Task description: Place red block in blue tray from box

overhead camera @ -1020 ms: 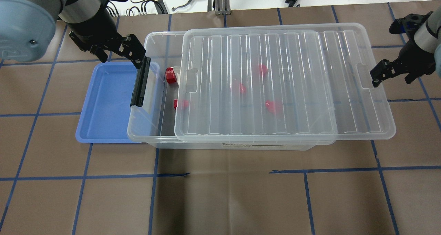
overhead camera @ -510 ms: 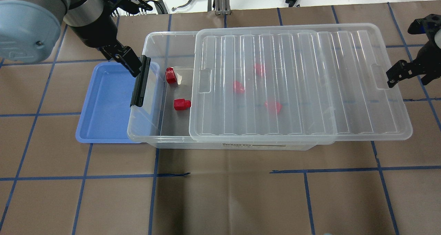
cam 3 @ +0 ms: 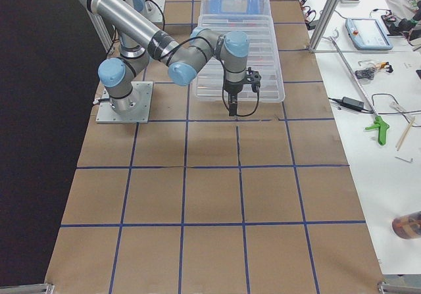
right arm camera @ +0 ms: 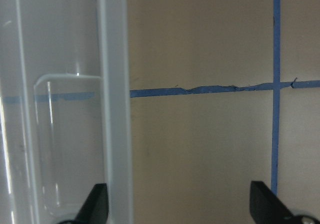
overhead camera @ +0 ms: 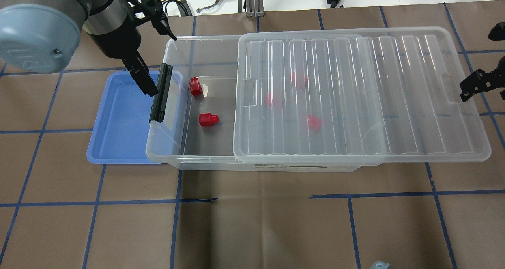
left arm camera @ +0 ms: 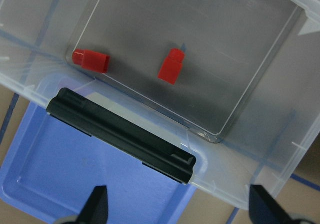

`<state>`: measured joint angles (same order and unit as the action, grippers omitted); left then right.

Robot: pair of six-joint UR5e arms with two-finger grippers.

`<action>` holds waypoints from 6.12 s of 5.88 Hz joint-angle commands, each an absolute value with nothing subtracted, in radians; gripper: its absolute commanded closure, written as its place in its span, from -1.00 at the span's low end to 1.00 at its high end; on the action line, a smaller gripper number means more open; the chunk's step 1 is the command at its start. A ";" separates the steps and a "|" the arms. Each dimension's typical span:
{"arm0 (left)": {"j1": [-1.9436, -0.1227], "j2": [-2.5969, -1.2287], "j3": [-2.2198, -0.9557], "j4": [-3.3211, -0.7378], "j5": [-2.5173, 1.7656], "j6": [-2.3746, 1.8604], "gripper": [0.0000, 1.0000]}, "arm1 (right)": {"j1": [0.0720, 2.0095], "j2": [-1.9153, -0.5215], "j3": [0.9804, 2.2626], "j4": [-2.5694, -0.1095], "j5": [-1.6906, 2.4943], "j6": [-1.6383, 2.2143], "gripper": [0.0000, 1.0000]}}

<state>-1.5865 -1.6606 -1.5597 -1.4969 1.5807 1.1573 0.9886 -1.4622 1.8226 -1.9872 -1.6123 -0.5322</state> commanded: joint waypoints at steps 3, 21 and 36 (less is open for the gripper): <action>-1.626 -1.710 -1.560 -1.459 1.574 1.542 -0.94 | 1.014 -1.511 1.742 -1.921 -1.602 -0.476 -1.00; -1.701 -1.833 -1.538 -1.331 1.578 1.510 0.64 | 1.598 -1.517 1.494 -1.582 -1.580 0.086 -1.00; -1.305 -1.976 -1.881 -0.767 1.588 2.009 0.31 | 0.913 -1.327 1.646 -1.845 -1.592 -0.477 -1.00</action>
